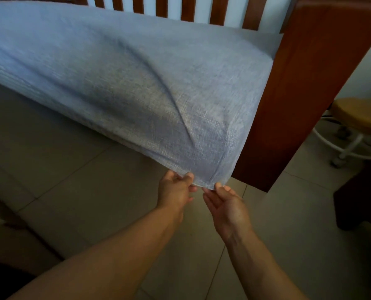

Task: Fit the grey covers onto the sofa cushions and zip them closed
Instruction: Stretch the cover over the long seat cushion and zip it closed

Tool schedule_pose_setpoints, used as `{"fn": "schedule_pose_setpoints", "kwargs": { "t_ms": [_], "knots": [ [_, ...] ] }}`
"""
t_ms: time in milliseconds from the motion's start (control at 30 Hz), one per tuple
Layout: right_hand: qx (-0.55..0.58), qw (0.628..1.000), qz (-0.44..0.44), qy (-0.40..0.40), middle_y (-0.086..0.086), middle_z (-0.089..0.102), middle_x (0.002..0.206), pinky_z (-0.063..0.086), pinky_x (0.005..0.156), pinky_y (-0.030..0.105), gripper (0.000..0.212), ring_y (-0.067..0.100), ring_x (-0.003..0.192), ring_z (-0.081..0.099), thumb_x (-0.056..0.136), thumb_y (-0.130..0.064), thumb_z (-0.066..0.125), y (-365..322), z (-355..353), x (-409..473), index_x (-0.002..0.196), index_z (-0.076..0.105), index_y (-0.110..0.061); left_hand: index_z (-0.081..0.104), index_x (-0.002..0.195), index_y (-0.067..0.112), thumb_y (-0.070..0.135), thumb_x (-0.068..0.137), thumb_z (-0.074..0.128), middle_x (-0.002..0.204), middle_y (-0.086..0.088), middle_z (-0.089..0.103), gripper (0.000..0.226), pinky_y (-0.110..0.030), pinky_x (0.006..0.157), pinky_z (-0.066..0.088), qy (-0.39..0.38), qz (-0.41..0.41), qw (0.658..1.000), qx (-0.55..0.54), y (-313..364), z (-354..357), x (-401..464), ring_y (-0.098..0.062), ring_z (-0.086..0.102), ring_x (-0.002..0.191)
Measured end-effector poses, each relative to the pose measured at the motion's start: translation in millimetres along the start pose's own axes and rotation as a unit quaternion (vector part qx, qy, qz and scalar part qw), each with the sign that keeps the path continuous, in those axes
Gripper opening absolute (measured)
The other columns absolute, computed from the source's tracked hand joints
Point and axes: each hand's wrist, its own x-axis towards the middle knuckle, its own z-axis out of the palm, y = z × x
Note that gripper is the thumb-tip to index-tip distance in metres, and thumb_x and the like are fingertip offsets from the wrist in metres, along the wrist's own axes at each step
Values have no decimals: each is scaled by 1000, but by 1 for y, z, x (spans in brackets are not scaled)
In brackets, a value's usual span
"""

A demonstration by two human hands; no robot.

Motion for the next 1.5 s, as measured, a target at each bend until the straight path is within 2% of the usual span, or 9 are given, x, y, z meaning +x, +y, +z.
{"fn": "schedule_pose_setpoints", "kwargs": {
  "t_ms": [167, 333, 533, 800, 900, 1033, 1133, 1233, 1500],
  "knots": [
    [-64, 996, -20, 57, 11, 59, 77, 51, 82, 35, 16, 23, 75, 64, 97, -5, 48, -8, 20, -20, 83, 55, -4, 54, 82, 20, 13, 89, 57, 84, 3, 57, 11, -30, 68, 43, -26, -70, 990, -117, 15, -6, 1, -11, 52, 76],
    [-276, 954, -111, 46, 5, 65, 85, 52, 82, 33, 6, 21, 85, 66, 91, -7, 55, 4, 38, -43, 89, 60, -9, 60, 94, 21, 27, 94, 46, 95, 3, 64, 15, -31, 76, 37, 2, -64, 970, -234, 40, -30, 15, -12, 55, 88],
    [-421, 852, -309, -21, -9, 61, 91, 42, 73, 4, 22, -4, 82, 58, 90, 0, 52, -14, 67, -47, 101, 53, -19, 60, 95, 9, 25, 92, 57, 85, -8, 59, 16, -27, 67, 41, 136, -39, 989, -54, 26, -40, 43, -20, 53, 70],
    [-436, 835, -333, -35, -10, 59, 92, 41, 72, 3, 29, -6, 84, 56, 87, 1, 56, -28, 68, -59, 103, 49, -23, 48, 122, -3, 18, 80, 73, 113, -11, 55, 53, -35, 88, 45, 239, -34, 970, 11, 49, -31, 25, -30, 56, 107],
    [-431, 807, -403, -1, -8, 58, 89, 42, 73, 7, 31, 0, 84, 56, 83, 0, 61, -37, 64, -70, 99, 52, -24, 41, 123, 10, 15, 78, 71, 131, -13, 40, 54, -41, 99, 34, 277, 141, 942, 126, 60, -25, -10, -33, 41, 123],
    [-428, 743, -512, 63, -8, 47, 104, 40, 87, 14, 38, 7, 98, 52, 75, -2, 67, -62, 63, -71, 102, 51, -23, 51, 109, 13, 14, 71, 62, 119, -8, 48, 40, -47, 102, 30, 242, 441, 843, 191, 87, -5, -36, -31, 46, 117],
    [-447, 757, -471, 76, -7, 42, 124, 32, 104, 26, 39, 13, 122, 41, 86, -22, 63, -85, 66, -55, 123, 50, -20, 57, 108, 17, 17, 73, 53, 118, 0, 58, 35, -53, 108, 23, 162, 491, 815, 262, 113, 21, -41, -23, 47, 121],
    [-435, 826, -357, 14, -9, 31, 151, 19, 113, 22, 51, 6, 138, 26, 97, -33, 45, -102, 66, -41, 145, 31, -28, 59, 109, 25, 15, 86, 48, 120, 8, 60, 27, -46, 111, 20, 79, 454, 804, 376, 127, 36, -29, -16, 47, 122],
    [-384, 882, -271, -49, -15, 28, 153, 23, 116, 36, 57, 5, 139, 27, 95, -46, 41, -110, 48, -27, 148, 21, -39, 52, 128, 31, 22, 98, 36, 143, 15, 41, 35, -38, 116, 4, 29, 463, 741, 485, 126, 45, -26, -5, 26, 137]
  ]
}}
